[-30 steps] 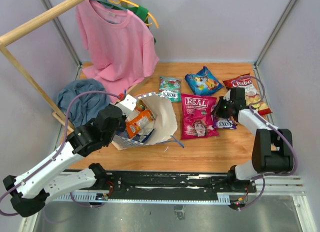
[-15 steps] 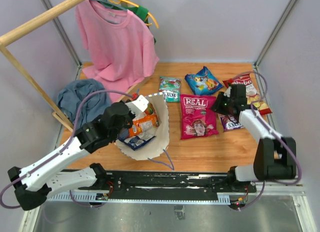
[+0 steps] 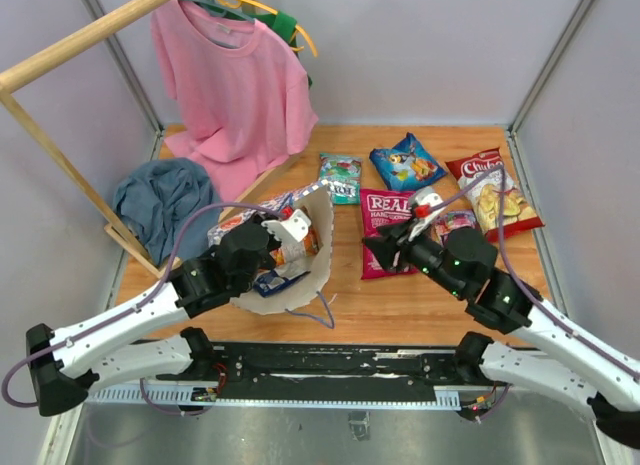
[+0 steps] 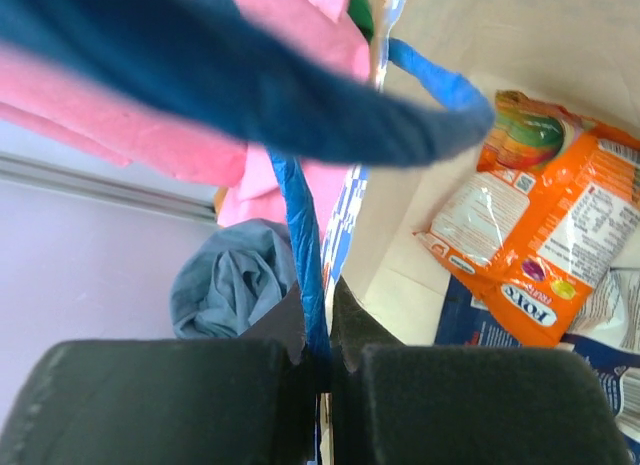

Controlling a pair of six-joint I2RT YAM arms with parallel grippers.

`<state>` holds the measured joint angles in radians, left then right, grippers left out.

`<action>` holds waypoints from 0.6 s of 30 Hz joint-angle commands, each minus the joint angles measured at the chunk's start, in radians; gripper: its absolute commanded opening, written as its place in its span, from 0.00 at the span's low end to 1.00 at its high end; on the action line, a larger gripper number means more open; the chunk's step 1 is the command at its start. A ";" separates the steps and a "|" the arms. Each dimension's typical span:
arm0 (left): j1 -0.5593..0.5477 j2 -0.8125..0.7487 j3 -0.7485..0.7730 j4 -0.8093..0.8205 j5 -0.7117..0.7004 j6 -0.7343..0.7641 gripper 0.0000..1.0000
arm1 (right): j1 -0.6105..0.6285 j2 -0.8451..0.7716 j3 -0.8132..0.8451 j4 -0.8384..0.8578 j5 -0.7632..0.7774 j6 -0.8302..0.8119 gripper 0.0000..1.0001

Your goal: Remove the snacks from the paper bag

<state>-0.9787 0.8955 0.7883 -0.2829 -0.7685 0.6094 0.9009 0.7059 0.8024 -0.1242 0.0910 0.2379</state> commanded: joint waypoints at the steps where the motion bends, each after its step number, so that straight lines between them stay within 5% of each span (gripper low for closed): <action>1: -0.011 -0.047 0.042 0.082 -0.001 0.006 0.01 | 0.163 0.108 -0.032 0.047 0.127 -0.069 0.43; 4: -0.012 -0.053 0.055 0.062 0.006 -0.009 0.01 | 0.199 0.218 0.002 0.102 0.151 -0.052 0.59; 8: -0.014 -0.054 0.071 0.017 -0.019 -0.024 0.00 | 0.220 0.335 0.094 0.063 0.255 0.082 0.99; 13: -0.015 -0.075 0.075 0.005 -0.029 -0.027 0.01 | 0.274 0.434 0.196 -0.072 0.457 0.199 0.99; 18: -0.015 -0.081 0.080 -0.002 -0.037 -0.027 0.01 | 0.276 0.538 0.274 -0.159 0.483 0.310 0.99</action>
<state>-0.9844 0.8333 0.8295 -0.2920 -0.7780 0.5941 1.1641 1.1839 1.0191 -0.1791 0.4770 0.4133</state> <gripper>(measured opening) 0.024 0.986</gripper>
